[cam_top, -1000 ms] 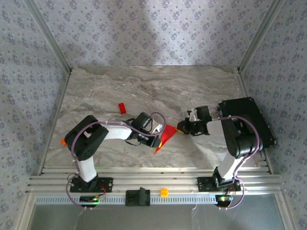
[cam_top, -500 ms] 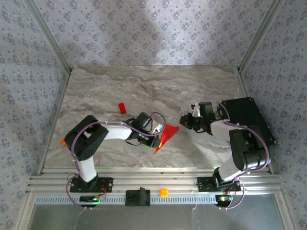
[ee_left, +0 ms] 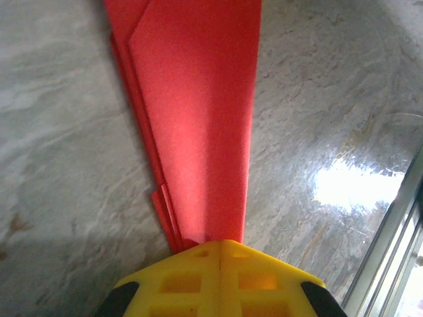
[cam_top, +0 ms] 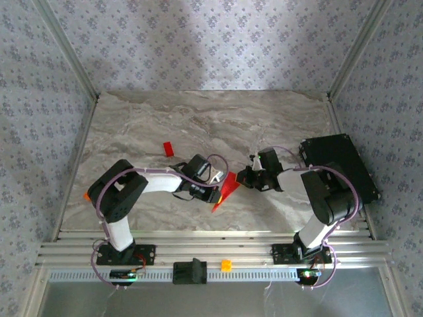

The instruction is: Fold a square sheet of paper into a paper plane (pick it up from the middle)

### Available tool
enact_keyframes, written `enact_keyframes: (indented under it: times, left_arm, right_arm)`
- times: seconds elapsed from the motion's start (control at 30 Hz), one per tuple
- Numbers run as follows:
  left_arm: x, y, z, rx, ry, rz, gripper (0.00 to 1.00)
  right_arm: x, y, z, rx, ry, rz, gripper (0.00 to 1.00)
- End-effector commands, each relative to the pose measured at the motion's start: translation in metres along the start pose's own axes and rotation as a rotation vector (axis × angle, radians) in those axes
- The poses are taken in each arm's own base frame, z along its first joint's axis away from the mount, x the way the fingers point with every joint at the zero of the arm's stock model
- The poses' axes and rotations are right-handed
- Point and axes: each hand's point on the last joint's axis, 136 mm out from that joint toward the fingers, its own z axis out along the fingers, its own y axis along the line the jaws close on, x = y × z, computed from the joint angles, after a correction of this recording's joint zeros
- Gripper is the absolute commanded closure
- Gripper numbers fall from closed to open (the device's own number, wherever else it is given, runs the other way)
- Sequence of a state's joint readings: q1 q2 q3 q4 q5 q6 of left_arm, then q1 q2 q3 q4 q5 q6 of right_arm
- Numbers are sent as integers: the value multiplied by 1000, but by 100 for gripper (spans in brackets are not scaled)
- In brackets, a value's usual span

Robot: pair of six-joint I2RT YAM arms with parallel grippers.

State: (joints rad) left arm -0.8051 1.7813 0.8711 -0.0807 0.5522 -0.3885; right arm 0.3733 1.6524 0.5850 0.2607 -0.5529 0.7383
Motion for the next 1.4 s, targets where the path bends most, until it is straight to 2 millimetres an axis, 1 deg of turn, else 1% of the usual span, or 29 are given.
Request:
enact_keyframes:
  times: [0.0, 0.1, 0.2, 0.27, 0.4, 0.5, 0.53, 0.6, 0.67, 0.77, 0.93, 1.03, 1.2, 1.37]
  left_arm:
    - [10, 2, -15, -74, 46, -63, 100]
    - [-13, -15, -27, -44, -22, -62, 100]
    - [-31, -29, -29, -2, -71, -62, 100]
    - [-40, -36, -25, 27, -81, -58, 100]
    - [-46, -54, -6, 57, -38, -12, 100]
    - [-49, -53, 9, 34, -22, -3, 100]
    - [-51, -51, 13, 29, -21, -7, 100]
    - [-50, -39, 22, -2, -17, -20, 100]
    - [-43, -27, 31, -27, 9, -36, 100]
    - [-23, -17, 36, -39, 48, -62, 100]
    - [6, -6, 27, -59, 62, -87, 100]
    - [19, -7, 21, -47, 78, -89, 99]
    - [33, -4, 11, -66, 92, -81, 98]
    - [56, 8, 2, -114, 125, -87, 97]
  right_arm:
    - [14, -36, 4, 110, 19, 71, 100]
    - [17, -38, 5, 116, 23, 75, 100]
    - [17, -39, 5, 117, 20, 78, 100]
    - [18, -40, 6, 117, 22, 81, 100]
    - [20, -42, 6, 118, 22, 88, 100]
    - [21, -43, 7, 121, 26, 91, 100]
    - [21, -44, 7, 122, 26, 92, 100]
    - [22, -45, 7, 123, 28, 95, 100]
    - [23, -46, 7, 124, 29, 95, 100]
    - [24, -48, 7, 128, 33, 95, 100]
    - [25, -51, 5, 137, 36, 95, 100]
    - [25, -53, 5, 140, 36, 95, 100]
    - [23, -51, 4, 137, 36, 92, 100]
    - [22, -50, 4, 137, 35, 89, 100]
